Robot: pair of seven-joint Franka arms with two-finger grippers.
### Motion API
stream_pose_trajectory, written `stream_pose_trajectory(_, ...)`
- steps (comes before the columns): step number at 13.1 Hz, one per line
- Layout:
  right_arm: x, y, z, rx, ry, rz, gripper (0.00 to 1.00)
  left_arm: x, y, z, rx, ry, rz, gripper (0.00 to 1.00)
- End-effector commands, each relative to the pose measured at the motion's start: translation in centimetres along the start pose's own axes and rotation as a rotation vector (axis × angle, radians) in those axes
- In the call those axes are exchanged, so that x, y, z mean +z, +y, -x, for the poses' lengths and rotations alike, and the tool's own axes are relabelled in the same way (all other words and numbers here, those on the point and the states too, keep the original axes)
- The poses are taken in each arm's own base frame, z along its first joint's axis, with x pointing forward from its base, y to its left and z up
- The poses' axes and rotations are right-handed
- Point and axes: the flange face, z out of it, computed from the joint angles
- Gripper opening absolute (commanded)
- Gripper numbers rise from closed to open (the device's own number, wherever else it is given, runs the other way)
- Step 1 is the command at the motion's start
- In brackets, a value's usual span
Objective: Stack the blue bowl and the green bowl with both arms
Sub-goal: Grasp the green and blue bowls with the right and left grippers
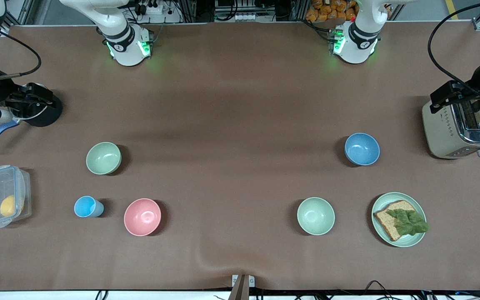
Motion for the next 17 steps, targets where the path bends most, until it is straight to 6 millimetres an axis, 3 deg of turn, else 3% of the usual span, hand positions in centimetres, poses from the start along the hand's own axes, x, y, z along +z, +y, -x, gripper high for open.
stream_pose_trajectory(1,-0.8,0.4,0.6,0.016,-0.001,0.016,1.0,-0.6,-0.5,0.4,0.011,0.007,0.021,1.0)
stream_pose_trajectory(3,-0.8,0.4,0.5,0.016,-0.003,0.016,1.0,-0.4,-0.8,0.3,0.002,0.004,0.011,1.0)
stream_pose_trajectory(6,-1.1,0.5,0.5,0.018,0.003,0.016,1.0,3.6,-0.8,-1.6,-0.005,-0.063,0.034,1.0)
stream_pose_trajectory(7,-1.6,0.9,0.3,0.03,0.014,0.016,1.0,6.2,-0.6,-2.7,-0.004,-0.106,0.033,1.0)
stream_pose_trajectory(9,0.2,2.0,-0.6,0.047,-0.034,-0.002,1.0,11.7,-0.2,-3.9,-0.023,-0.174,0.027,1.0)
stream_pose_trajectory(13,4.8,2.9,-4.0,0.026,-0.086,-0.01,1.0,24.0,1.1,-1.5,-0.081,-0.145,0.023,1.0)
stream_pose_trajectory(17,12.9,5.8,-8.9,-0.042,-0.129,-0.026,1.0,32.3,0.6,-0.2,-0.091,-0.128,0.022,1.0)
